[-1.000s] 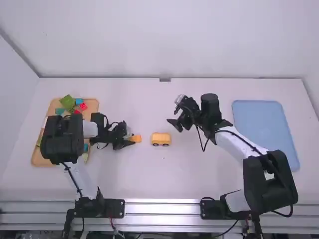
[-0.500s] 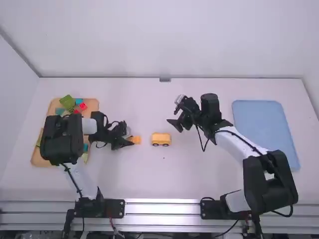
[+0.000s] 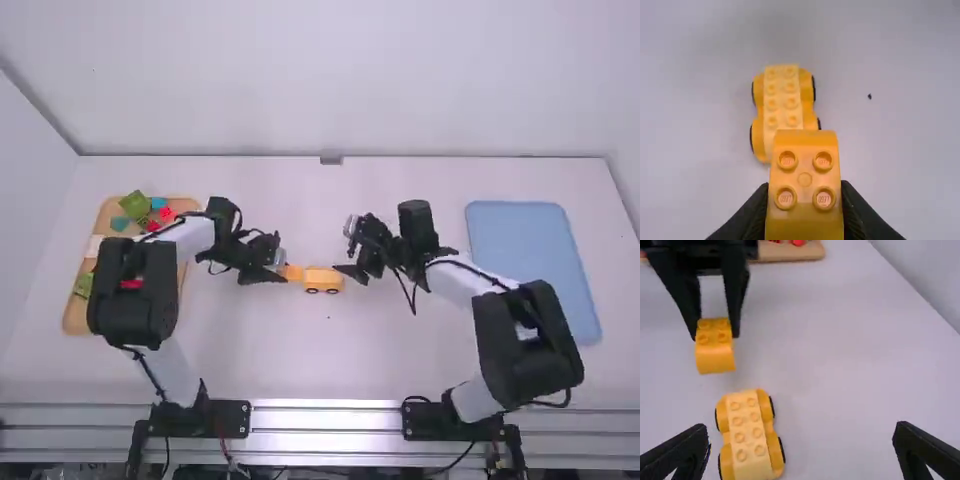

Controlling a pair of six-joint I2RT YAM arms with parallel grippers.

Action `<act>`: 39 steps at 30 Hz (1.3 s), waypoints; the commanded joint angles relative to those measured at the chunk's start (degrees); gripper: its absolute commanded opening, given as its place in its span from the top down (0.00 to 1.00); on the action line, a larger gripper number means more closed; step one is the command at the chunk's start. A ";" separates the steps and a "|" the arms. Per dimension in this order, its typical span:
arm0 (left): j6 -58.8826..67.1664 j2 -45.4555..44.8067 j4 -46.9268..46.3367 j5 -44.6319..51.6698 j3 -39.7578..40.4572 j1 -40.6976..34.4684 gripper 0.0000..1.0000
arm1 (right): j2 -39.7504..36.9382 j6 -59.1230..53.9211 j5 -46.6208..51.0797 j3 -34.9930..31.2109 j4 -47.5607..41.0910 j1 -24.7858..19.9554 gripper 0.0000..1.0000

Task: Assemble lego blocks to make yellow taxi

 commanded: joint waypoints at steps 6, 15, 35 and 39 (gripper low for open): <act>-5.44 -0.74 2.73 3.28 4.42 -1.60 0.80 | 12.13 -1.97 -13.35 -5.05 15.69 -1.38 0.02; -10.58 -0.74 4.90 7.06 9.18 -4.17 0.78 | 17.99 -0.17 -8.66 -5.46 19.74 1.40 0.02; -31.65 -0.74 19.43 3.15 -2.16 -10.64 0.83 | 31.61 -1.11 -12.85 1.44 25.92 0.81 0.02; -31.98 -0.72 21.46 3.15 -3.74 -10.64 0.83 | 32.17 -1.86 -14.62 2.21 25.94 1.11 0.01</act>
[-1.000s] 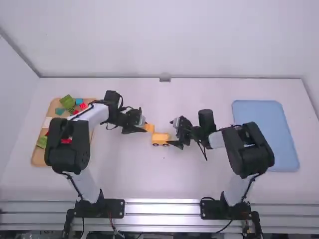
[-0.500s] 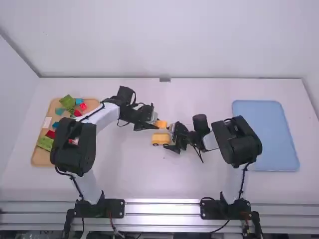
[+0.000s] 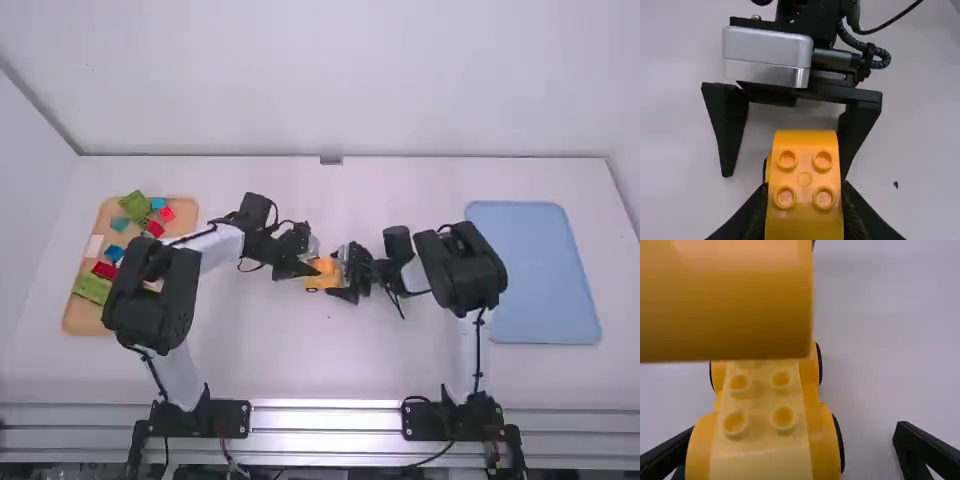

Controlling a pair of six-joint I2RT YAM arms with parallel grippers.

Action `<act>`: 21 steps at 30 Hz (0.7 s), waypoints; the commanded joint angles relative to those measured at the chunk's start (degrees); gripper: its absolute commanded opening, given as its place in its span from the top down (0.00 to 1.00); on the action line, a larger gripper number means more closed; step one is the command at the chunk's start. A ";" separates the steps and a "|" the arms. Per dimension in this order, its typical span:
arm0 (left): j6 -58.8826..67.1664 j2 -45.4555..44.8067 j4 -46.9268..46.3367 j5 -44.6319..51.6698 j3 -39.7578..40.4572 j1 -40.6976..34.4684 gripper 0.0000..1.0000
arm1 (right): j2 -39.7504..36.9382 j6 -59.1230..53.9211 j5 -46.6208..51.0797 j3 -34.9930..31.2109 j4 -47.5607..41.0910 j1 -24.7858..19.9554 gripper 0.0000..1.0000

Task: Assemble lego blocks to make yellow taxi

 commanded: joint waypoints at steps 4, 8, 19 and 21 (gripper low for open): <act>-2.40 -0.70 3.54 0.72 -3.72 0.24 0.81 | 1.11 -1.36 -3.13 0.85 0.00 0.74 0.00; -5.07 -0.70 6.75 0.33 -5.27 0.00 0.81 | 1.14 -1.33 -3.21 0.83 0.00 0.79 0.02; -11.32 -0.70 15.74 -3.69 -8.83 0.00 0.84 | 1.11 -1.29 -2.01 0.83 -0.22 1.86 0.39; -11.23 -0.70 15.87 -3.74 -8.83 0.00 0.86 | 1.11 -1.31 -1.66 0.83 -0.22 1.97 0.45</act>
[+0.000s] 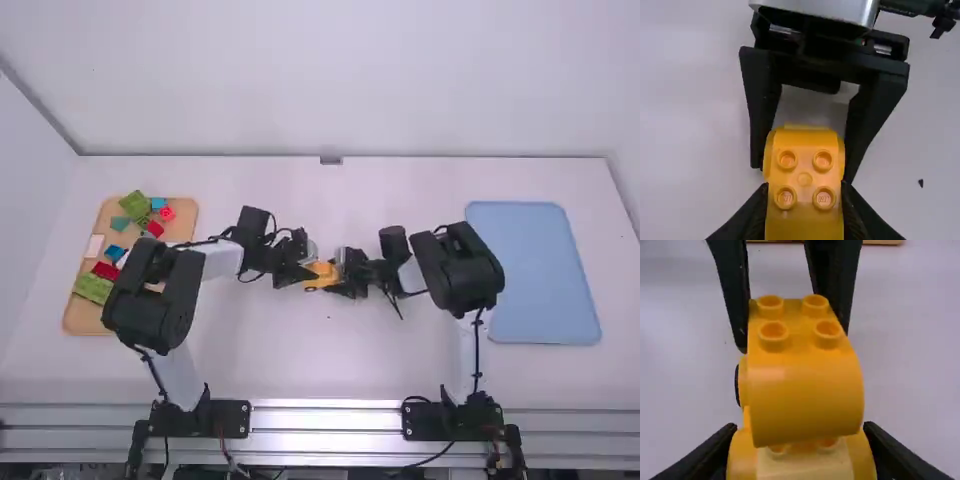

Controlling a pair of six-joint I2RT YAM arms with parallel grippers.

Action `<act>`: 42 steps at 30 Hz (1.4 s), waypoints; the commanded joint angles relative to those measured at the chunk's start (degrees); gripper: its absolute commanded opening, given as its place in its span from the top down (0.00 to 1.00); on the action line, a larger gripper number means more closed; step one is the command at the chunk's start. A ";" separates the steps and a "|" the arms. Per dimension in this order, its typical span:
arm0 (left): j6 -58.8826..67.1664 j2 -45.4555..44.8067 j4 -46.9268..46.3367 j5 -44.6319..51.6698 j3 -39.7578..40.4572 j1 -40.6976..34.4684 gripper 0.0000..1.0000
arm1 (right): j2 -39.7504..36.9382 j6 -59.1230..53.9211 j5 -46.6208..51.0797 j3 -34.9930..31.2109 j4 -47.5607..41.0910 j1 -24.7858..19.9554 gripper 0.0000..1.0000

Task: Assemble lego blocks to make yellow taxi

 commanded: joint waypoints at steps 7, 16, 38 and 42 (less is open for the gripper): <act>0.81 -0.52 0.26 0.15 -0.52 0.00 0.89 | 1.09 0.44 0.28 0.63 -0.57 0.70 0.50; 4.44 -0.28 -3.63 0.15 -0.57 0.48 0.92 | 1.09 0.42 0.09 0.63 -0.68 0.37 0.50; 4.70 4.11 -6.38 0.15 -0.52 -0.70 0.90 | 1.09 0.44 -1.18 0.63 -0.68 0.37 0.50; 4.61 4.11 -6.93 -3.15 -0.52 -2.73 0.94 | 1.11 0.42 -1.18 0.63 -0.63 0.37 0.50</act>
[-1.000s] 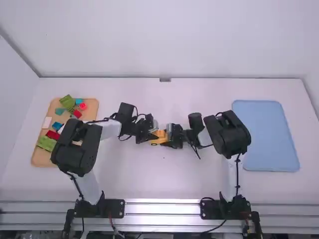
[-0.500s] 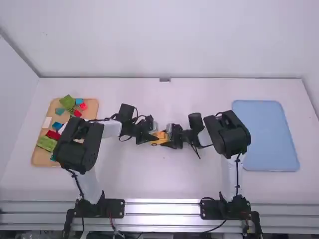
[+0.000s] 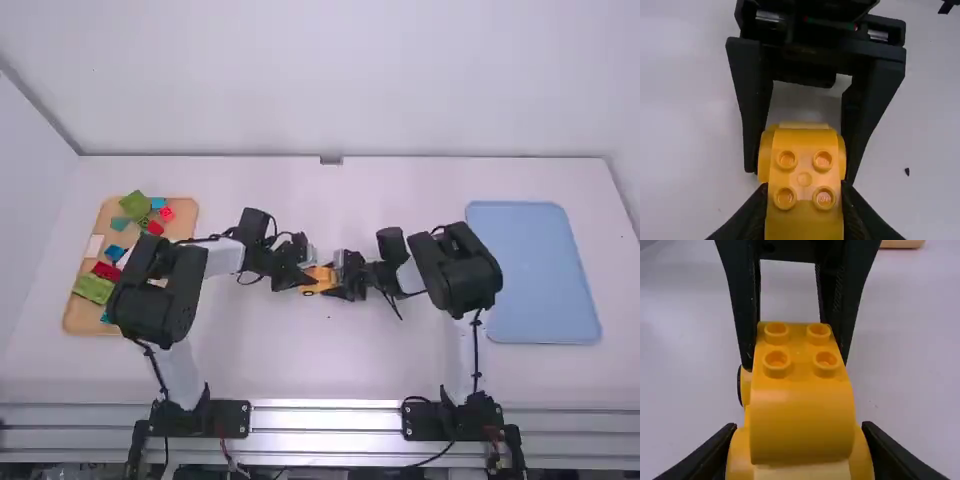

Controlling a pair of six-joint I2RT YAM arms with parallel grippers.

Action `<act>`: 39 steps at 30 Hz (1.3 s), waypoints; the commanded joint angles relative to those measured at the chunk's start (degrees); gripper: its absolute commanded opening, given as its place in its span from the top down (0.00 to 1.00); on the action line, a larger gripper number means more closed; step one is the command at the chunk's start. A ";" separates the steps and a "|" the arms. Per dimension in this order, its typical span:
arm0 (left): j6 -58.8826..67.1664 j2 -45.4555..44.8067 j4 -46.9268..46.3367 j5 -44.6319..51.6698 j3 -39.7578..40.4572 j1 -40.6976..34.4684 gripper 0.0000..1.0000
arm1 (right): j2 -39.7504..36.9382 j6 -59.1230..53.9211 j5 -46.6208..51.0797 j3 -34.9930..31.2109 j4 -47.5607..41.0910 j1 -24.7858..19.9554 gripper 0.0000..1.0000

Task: Assemble lego blocks to make yellow taxi

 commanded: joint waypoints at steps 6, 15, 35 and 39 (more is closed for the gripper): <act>-3.06 2.05 -2.99 -11.69 -1.73 -6.27 0.96 | 1.07 0.81 0.61 0.59 0.39 -0.15 0.50; -3.48 2.05 -5.86 -14.88 -1.75 -7.26 0.98 | 1.07 0.81 0.59 0.59 0.61 -0.13 0.50; -3.48 2.03 -3.93 -15.67 0.20 -7.21 0.78 | 1.07 0.83 0.57 0.59 0.57 -0.13 0.50; -3.48 2.03 -7.28 -15.78 3.21 -6.43 0.75 | 1.07 0.81 0.57 0.59 0.39 -0.13 0.50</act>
